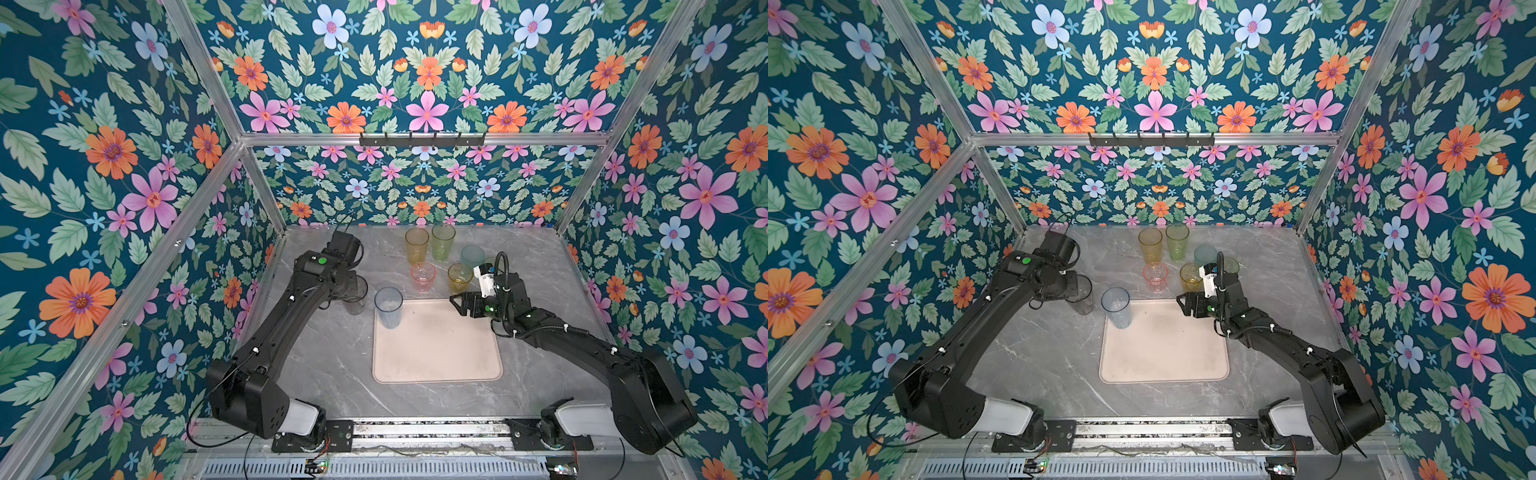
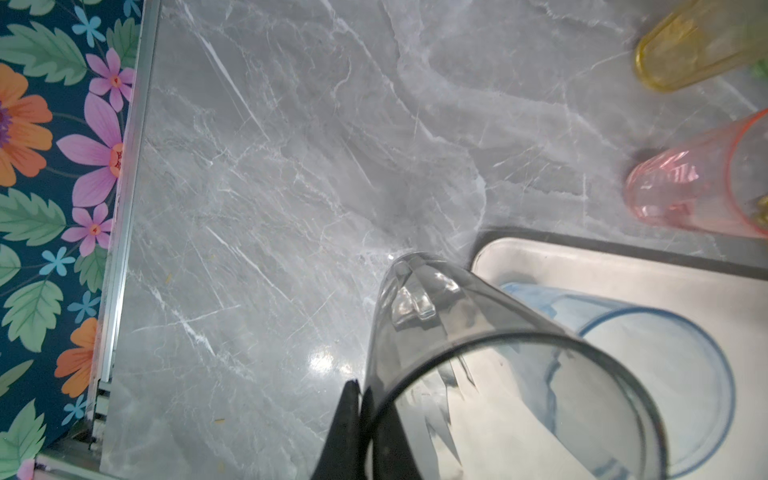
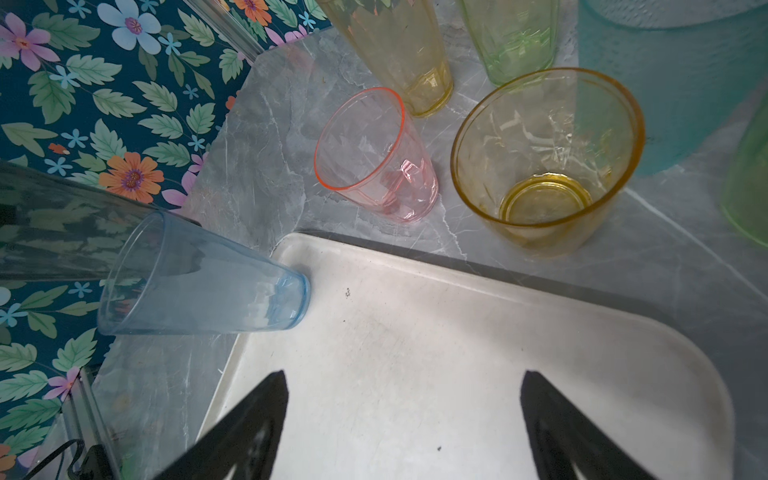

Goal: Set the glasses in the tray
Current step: 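Lift the grey glass and carry it over the tray beside the blue glass, then lower the grey glass onto the tray with the left gripper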

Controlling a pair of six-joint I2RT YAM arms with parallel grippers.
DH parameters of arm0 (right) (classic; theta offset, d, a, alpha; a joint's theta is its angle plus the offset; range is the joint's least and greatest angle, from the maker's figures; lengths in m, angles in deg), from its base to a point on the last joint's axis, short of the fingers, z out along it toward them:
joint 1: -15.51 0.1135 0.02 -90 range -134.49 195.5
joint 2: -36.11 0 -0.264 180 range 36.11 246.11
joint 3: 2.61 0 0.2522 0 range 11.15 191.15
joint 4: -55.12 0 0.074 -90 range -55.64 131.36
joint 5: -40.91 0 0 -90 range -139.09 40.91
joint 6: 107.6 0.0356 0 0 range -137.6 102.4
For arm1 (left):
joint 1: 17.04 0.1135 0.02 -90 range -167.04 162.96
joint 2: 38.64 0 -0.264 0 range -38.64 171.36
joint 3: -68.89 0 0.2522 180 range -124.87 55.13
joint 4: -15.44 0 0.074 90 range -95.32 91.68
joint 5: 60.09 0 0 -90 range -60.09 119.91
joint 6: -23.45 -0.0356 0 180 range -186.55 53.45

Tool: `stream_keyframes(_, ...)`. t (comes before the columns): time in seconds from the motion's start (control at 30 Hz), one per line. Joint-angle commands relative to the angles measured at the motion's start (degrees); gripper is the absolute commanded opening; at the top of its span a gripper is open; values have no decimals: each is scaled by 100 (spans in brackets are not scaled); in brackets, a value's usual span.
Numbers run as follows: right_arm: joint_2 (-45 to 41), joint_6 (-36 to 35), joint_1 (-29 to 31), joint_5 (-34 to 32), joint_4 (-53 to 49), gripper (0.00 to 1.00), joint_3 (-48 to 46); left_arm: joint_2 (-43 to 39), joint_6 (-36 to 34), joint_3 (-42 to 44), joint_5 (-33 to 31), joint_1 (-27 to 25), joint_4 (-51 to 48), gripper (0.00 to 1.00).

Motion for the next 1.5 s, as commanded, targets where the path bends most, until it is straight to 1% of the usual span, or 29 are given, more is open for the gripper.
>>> stream_keyframes(0.0,-32,-22,14,-5,187,89,7,-172,-9,206,-47,-1,-175,0)
stream_keyframes(0.3,7,-38,28,23,186,89,24,-575,135,846,272,-27,-238,0)
stream_keyframes(0.5,-16,-50,40,20,146,89,33,-784,166,1162,344,-124,-169,0)
stream_keyframes(0.77,4,-51,40,-2,153,89,33,-872,286,1343,508,-544,-33,0)
stream_keyframes(1.17,56,-58,47,-12,157,89,49,-653,586,1433,857,-1255,490,0)
stream_keyframes(1.47,32,-67,49,-56,127,89,63,-571,711,1535,972,-1407,785,0)
